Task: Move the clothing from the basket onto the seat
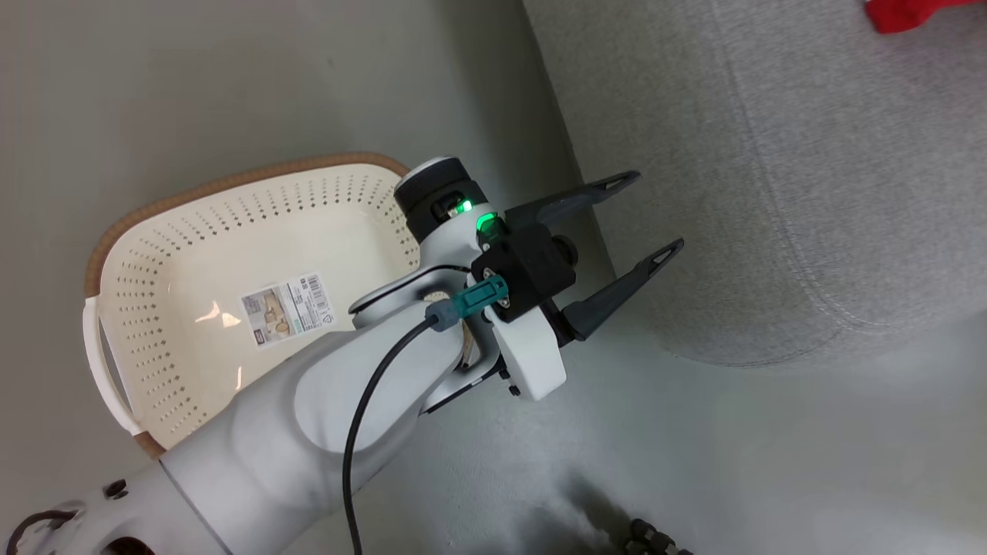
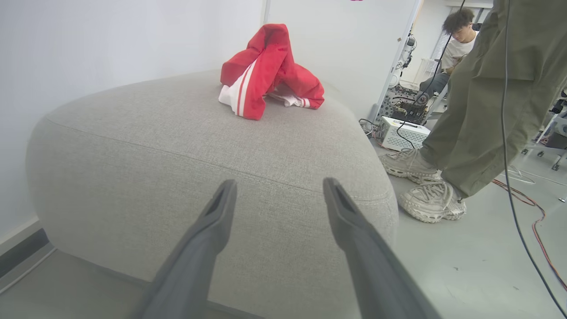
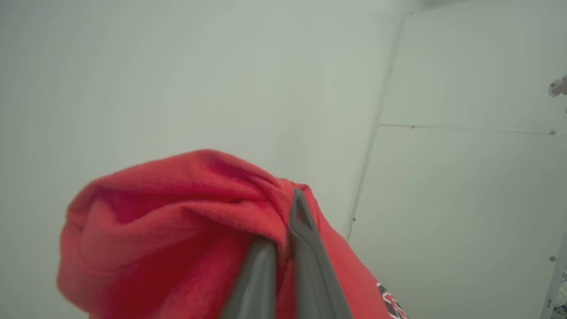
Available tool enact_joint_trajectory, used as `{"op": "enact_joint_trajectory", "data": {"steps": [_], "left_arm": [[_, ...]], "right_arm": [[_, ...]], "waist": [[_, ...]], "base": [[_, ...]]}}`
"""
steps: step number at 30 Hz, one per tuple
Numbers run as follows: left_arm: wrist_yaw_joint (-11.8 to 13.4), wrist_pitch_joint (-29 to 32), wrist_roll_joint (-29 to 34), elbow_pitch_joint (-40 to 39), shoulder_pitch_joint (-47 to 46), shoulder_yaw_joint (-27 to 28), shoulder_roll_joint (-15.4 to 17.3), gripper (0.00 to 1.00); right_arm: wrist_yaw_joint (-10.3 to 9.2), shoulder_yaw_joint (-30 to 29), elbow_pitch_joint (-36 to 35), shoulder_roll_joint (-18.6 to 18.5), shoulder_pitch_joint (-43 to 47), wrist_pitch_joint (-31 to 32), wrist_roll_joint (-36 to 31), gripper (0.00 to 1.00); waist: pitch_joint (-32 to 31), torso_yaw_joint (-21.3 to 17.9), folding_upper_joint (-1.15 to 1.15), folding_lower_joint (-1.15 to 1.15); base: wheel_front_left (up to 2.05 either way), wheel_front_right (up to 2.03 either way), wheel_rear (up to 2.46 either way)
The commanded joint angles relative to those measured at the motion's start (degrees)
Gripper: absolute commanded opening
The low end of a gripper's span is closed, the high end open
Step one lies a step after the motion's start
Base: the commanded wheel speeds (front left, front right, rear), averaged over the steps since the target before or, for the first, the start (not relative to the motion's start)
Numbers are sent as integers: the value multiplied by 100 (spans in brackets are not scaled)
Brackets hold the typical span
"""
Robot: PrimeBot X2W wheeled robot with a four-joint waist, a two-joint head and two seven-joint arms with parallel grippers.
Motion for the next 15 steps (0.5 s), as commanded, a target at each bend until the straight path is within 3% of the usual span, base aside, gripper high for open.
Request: {"op": "enact_joint_trajectory", "data": {"steps": [1,8,15], "left_arm": [[-41,-27,53,-123,-215,93,-57,100],[-41,-27,50,-34,-336,-47,-100,100],[-41,-27,29,60,-426,-55,-71,100]], "right_arm": [[7,-143,0,-292,-157,-31,-203,0],[7,-437,775,-589,-960,-31,-791,0],[7,-463,1906,-785,-1617,-32,-917,0]], "waist": [[158,106,0,0],[475,277,0,0],[768,516,0,0]], "base": [[0,0,0],[0,0,0],[0,0,0]]}}
